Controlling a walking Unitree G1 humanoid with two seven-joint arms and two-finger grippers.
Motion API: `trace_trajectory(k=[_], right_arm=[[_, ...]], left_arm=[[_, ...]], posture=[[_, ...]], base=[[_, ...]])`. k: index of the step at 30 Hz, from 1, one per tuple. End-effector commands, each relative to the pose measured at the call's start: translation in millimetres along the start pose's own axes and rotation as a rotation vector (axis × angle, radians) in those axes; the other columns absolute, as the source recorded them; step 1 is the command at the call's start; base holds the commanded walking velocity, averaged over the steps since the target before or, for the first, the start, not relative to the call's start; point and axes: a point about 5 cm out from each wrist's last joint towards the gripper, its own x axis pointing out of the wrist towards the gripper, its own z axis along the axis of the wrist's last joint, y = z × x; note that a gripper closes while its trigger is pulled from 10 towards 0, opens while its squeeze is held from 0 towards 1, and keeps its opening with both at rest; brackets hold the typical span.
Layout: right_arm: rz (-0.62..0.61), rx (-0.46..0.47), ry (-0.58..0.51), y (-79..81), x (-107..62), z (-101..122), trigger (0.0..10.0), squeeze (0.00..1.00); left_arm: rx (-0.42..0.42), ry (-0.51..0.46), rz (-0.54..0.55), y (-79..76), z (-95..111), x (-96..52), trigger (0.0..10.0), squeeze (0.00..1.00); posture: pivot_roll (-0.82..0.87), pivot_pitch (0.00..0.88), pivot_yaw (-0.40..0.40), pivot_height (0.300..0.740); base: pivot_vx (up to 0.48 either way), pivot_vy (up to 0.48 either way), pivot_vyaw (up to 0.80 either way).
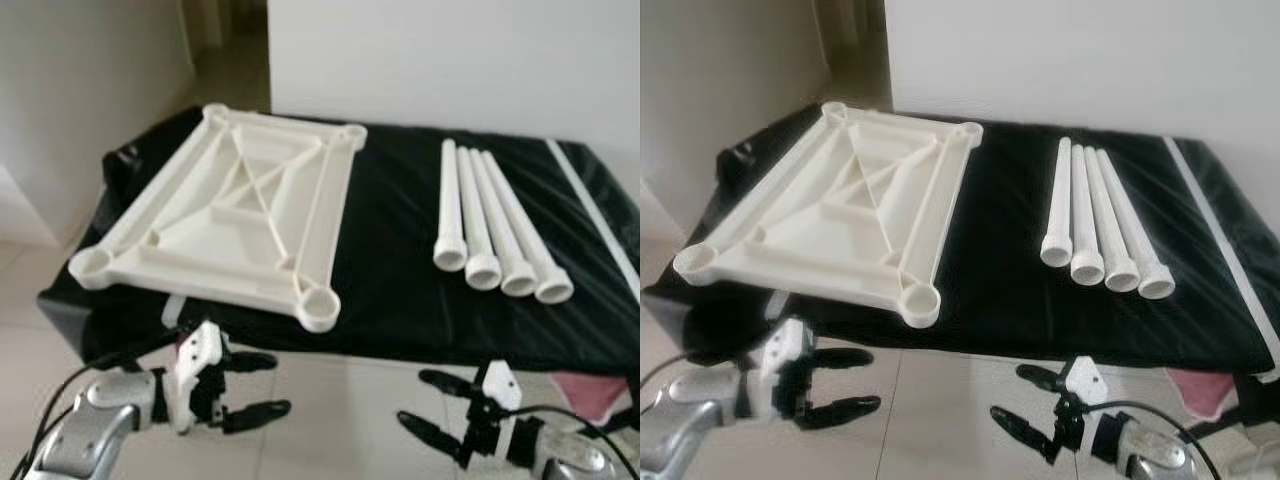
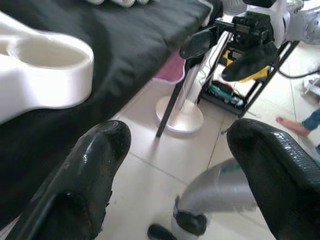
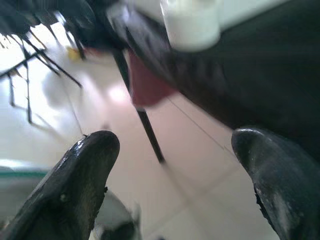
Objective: Building children table
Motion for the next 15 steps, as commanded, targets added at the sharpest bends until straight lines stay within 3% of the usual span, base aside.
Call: trace_trajectory(k=[1, 4, 8, 9, 10, 12, 13, 15], right_arm=[[-0.003, 0.003, -0.017, -2.8, -3.3, 7, 10.0, 0.00], [-0.118, -0.010, -0.156, -20.9, 0.9, 37, 10.0, 0.00], [-0.145, -0.008, -0.178, -23.7, 1.0, 43, 10.0, 0.00], [-0.238, -0.017, -0.208, -32.5, 2.2, 49, 10.0, 0.00], [-0.238, -0.017, -0.208, -32.5, 2.2, 49, 10.0, 0.00], [-0.448, 0.026, -0.280, -51.3, 4.9, 57, 10.0, 0.00], [-0.448, 0.026, -0.280, -51.3, 4.9, 57, 10.0, 0.00], [-0.572, 0.060, -0.337, -59.2, 9.3, 63, 10.0, 0.00]], left_arm=[[0.004, -0.011, 0.011, 2.1, 7, -2.1, 10.0, 0.00], [0.012, -0.016, 0.086, 13.2, 16, -7.4, 10.0, 0.00], [0.011, -0.010, 0.105, 14.4, 18, -8.2, 10.0, 0.00], [0.049, 0.000, 0.161, 19.9, 19, -10.2, 10.0, 0.00], [0.049, 0.000, 0.161, 19.9, 19, -10.2, 10.0, 0.00], [0.081, -0.002, 0.382, 46.3, 21, -17.6, 10.0, 0.00], [0.081, -0.002, 0.382, 46.3, 21, -17.6, 10.0, 0.00], [0.100, -0.054, 0.495, 60.6, 30, -23.7, 10.0, 0.00]], posture=[[0.12, 0.000, -0.018, 0.740], [0.12, 0.000, -0.021, 0.740], [0.12, 0.000, -0.021, 0.740], [0.11, 0.000, -0.023, 0.740], [0.11, 0.000, -0.023, 0.740], [0.11, 0.000, -0.028, 0.740], [0.11, 0.000, -0.028, 0.740], [0.11, 0.000, -0.030, 0.740]], base=[[0.000, 0.000, 0.00], [0.000, 0.000, 0.00], [0.000, 0.000, 0.00], [0.000, 0.000, 0.00], [0.000, 0.000, 0.00], [0.000, 0.000, 0.00], [0.000, 0.000, 0.00], [0.000, 0.000, 0.00]])
